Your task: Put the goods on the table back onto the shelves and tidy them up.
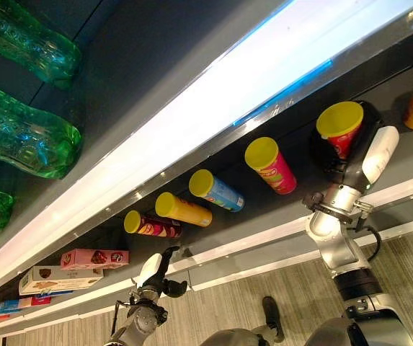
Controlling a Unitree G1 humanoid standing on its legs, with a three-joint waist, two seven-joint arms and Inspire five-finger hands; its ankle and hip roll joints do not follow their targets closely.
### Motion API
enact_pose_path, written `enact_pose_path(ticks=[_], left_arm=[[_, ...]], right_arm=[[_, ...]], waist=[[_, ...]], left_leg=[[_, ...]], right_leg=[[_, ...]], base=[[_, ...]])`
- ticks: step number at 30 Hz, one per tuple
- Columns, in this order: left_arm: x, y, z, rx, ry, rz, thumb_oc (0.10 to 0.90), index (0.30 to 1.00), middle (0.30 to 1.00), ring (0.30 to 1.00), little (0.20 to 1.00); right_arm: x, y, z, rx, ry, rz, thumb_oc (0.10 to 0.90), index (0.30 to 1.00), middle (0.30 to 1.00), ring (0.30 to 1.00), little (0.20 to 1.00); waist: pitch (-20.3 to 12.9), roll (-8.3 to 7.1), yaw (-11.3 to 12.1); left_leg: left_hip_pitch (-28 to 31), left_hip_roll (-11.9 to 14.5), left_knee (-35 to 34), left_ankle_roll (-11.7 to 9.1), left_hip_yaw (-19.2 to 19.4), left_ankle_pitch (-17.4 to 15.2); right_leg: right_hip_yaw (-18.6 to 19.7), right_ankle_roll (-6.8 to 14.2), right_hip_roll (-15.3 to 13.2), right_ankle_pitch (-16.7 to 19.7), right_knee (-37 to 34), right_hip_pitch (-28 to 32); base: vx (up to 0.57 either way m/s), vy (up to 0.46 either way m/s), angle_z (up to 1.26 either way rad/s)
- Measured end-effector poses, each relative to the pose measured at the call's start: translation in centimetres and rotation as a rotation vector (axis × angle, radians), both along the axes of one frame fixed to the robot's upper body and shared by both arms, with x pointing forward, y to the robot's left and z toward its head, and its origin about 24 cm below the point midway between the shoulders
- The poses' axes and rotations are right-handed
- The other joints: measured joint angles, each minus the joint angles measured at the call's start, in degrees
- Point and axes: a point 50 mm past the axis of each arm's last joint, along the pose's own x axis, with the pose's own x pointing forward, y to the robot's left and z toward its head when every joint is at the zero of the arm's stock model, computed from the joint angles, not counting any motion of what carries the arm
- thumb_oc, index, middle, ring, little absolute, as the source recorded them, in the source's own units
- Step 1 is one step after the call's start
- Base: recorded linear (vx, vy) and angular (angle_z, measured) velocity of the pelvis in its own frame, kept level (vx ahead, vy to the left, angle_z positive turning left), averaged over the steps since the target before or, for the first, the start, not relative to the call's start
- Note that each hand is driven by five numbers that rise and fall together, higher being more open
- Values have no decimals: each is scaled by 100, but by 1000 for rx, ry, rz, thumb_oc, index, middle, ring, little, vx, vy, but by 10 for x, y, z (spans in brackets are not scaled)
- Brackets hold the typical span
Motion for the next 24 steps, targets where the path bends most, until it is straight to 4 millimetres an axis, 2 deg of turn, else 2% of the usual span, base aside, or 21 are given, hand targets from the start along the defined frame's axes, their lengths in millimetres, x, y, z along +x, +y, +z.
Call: enact_pose_path(ticks=[4,5,6,8,10,12,19,24], left_arm=[[3,-2,3,-8,-18,-5,800,900,900,900,900],[3,-3,4,-9,-22,-6,800,900,900,900,900],[4,-3,4,-10,-24,-7,800,900,900,900,900],[4,-3,5,-10,-26,-7,800,900,900,900,900],[7,-3,6,-9,-33,-8,800,900,900,900,900],[11,-4,9,-10,-46,-9,800,900,900,900,900],[15,-4,11,-3,-59,-8,800,900,900,900,900],[15,-3,11,1,-64,-2,800,900,900,900,900]], right_arm=[[-1,0,1,3,-9,-1,400,300,300,300,300],[-1,0,1,2,-9,-1,535,502,502,502,502],[-1,0,1,2,-9,2,800,900,900,900,900],[-5,1,0,1,-9,10,800,900,900,900,900],[-20,9,-13,-1,12,56,800,900,900,900,900],[-21,11,-18,-7,40,75,800,900,900,900,900],[-22,8,-14,-11,26,67,800,900,900,900,900],[-27,14,0,-9,-40,95,800,900,900,900,900]], waist=[[-2,2,3],[-2,2,3],[-2,2,2],[-3,3,-2],[-2,2,-24],[-1,1,-57],[31,-37,-161],[90,-104,-173]], left_leg=[[-5,-3,0,-2,-30,2],[-5,-4,0,-2,-55,2],[-5,-4,0,-4,-73,4],[-8,-5,1,-8,-76,6],[-7,-13,1,-54,-75,35],[0,-28,2,-91,-76,60],[41,-27,1,-89,-67,65],[86,-27,1,-89,-50,66]], right_leg=[[-33,-8,-11,5,1,14],[-40,-7,-13,4,1,18],[-48,-6,-16,4,1,22],[-74,-4,-22,1,2,27],[-102,-3,-35,-9,2,45],[-98,-3,-51,-9,3,54],[-64,5,-37,-15,2,79],[7,5,-29,-15,2,84]], base=[[7,3,2],[8,4,4],[0,0,0],[1,5,2],[-6,10,4],[0,0,0],[-1,-1,-1],[-13,-7,-6]])
